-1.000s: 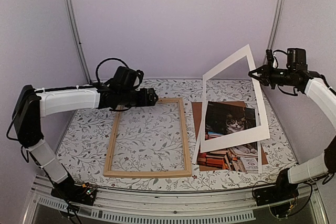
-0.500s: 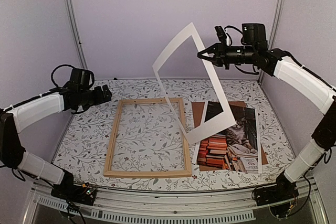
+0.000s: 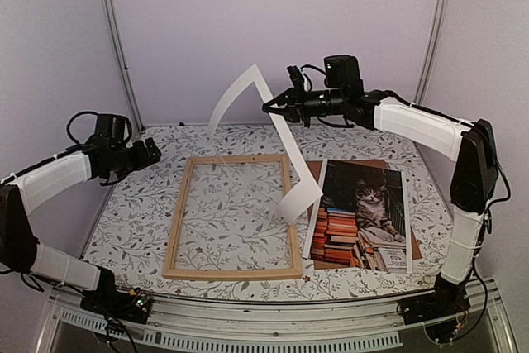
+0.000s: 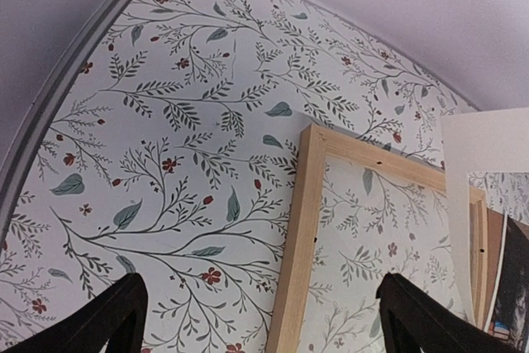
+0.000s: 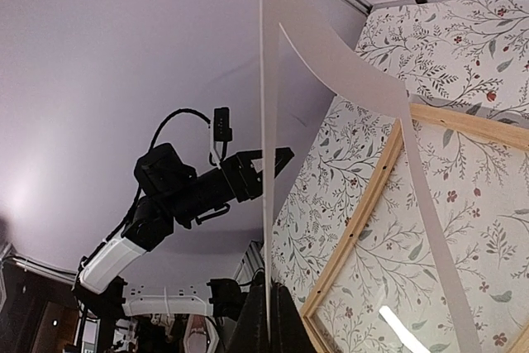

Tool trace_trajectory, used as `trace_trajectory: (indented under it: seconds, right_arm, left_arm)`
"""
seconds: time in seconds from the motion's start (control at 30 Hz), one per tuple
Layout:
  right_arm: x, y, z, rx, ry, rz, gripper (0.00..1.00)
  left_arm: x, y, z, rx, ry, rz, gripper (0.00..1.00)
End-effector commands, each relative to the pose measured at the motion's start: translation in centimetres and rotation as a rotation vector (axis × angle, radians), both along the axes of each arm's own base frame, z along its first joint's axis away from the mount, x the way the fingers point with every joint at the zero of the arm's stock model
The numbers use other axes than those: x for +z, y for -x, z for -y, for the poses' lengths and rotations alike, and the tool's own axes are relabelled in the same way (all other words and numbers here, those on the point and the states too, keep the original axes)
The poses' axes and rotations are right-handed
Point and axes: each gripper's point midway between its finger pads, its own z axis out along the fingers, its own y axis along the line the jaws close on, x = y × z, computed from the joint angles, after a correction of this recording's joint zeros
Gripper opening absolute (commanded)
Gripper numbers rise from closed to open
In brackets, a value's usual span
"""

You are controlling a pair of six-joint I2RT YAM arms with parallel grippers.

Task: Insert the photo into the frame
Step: Place the mat board on the glass panel.

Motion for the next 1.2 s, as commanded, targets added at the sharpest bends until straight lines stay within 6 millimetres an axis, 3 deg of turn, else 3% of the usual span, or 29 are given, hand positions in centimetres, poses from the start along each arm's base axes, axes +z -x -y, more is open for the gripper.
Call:
trace_trajectory:
  seconds: [0.0, 0.33, 0.57, 0.63, 0.77, 0.97, 1.17]
  right_arm:
    - [3.6, -0.5, -0.4, -0.006, -0.075, 0.051, 0.0]
    - [9.7, 1.5, -2.4, 0.034, -0.137, 0.143, 0.0]
    - [10.0, 2.1, -3.8, 0.043, -0.153, 0.138, 0.0]
    - [8.8, 1.6, -4.1, 0.033, -0.141, 0.119, 0.0]
    - [4.3, 0.1, -4.2, -0.03, -0.083, 0.051, 0.0]
    - [-5.6, -1.9, -2.9, -0.12, 0.051, -0.072, 0.0]
    - [-13.5, -2.5, -0.8, -0.188, 0.151, -0.173, 0.0]
  left_arm:
    - [-0.4, -0.2, 0.1, -0.012, 0.02, 0.0, 1.0]
    - [-1.2, -0.7, 0.1, -0.004, 0.026, -0.011, 1.0]
    - [-1.0, -0.5, -0.8, 0.025, 0.032, -0.007, 1.0]
    - [-0.7, -0.3, -1.4, 0.042, 0.033, 0.002, 1.0]
    - [-0.1, 0.2, -2.3, 0.07, 0.025, 0.021, 1.0]
    - [0.5, 0.8, -3.2, 0.103, -0.014, 0.033, 1.0]
    - [0.7, 0.7, -3.1, 0.093, -0.012, 0.043, 1.0]
